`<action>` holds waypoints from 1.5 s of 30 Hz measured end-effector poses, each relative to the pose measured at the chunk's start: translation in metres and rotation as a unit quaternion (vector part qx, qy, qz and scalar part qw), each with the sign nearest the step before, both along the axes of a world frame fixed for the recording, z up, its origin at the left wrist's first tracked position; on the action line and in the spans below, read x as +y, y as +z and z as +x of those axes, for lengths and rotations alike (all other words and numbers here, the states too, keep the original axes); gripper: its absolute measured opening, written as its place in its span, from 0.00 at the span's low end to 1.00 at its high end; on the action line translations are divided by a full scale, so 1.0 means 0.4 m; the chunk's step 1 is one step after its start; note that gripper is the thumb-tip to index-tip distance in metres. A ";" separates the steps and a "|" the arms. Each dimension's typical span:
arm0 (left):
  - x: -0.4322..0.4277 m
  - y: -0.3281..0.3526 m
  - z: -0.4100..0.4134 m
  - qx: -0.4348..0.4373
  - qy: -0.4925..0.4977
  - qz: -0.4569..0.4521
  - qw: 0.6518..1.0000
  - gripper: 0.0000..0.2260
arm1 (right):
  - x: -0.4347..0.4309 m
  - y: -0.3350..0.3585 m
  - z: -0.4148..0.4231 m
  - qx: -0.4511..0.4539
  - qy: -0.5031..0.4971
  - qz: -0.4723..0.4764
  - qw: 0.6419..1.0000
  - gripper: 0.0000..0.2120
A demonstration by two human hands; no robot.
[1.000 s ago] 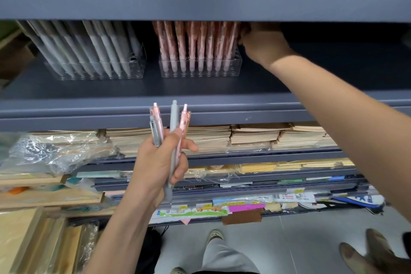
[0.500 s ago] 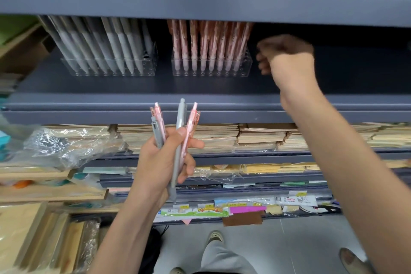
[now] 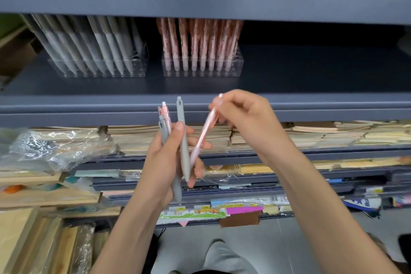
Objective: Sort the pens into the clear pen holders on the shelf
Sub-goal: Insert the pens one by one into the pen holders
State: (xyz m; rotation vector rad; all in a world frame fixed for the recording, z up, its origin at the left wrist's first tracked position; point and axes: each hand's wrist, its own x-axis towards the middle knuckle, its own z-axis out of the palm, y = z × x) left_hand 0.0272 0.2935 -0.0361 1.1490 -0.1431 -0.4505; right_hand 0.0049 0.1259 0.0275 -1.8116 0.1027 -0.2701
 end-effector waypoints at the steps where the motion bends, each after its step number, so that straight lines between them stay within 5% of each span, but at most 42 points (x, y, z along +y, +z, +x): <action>1: -0.005 0.006 0.004 0.001 -0.004 -0.005 1.000 0.17 | -0.010 0.003 0.002 -0.013 -0.012 0.008 1.000 0.09; 7: -0.057 0.046 0.034 -0.006 0.040 -0.004 0.999 0.13 | -0.068 0.024 0.026 -0.119 -0.005 0.086 0.989 0.07; 13: -0.065 0.048 0.055 -0.035 0.098 -0.006 0.995 0.13 | -0.203 0.076 0.121 -0.191 -0.161 0.155 0.956 0.03; 18: -0.084 0.037 0.056 -0.040 0.156 -0.008 0.987 0.13 | -0.276 0.089 0.168 -0.215 -0.153 0.156 0.952 0.10; 23: -0.098 0.021 0.041 -0.015 0.148 -0.034 0.988 0.12 | -0.294 0.091 0.226 -0.203 -0.167 -0.010 0.965 0.21; 27: -0.092 0.023 0.038 -0.001 0.131 -0.048 0.990 0.12 | -0.287 0.097 0.262 -0.138 -0.133 -0.184 0.964 0.12; 31: -0.083 0.037 0.044 -0.006 0.107 -0.003 0.994 0.10 | -0.271 0.115 0.275 -0.126 -0.125 -0.402 0.898 0.15; 34: -0.079 0.053 0.056 -0.025 0.086 0.038 0.995 0.13 | -0.261 0.124 0.279 -0.108 -0.112 -0.443 0.883 0.14; 39: -0.065 0.068 0.080 -0.063 0.069 0.021 0.995 0.04 | -0.257 0.133 0.292 -0.015 -0.086 -0.455 0.886 0.16; 45: -0.036 0.065 0.095 -0.097 0.046 0.049 0.993 0.07 | -0.225 0.134 0.270 -0.046 -0.142 -0.403 0.903 0.18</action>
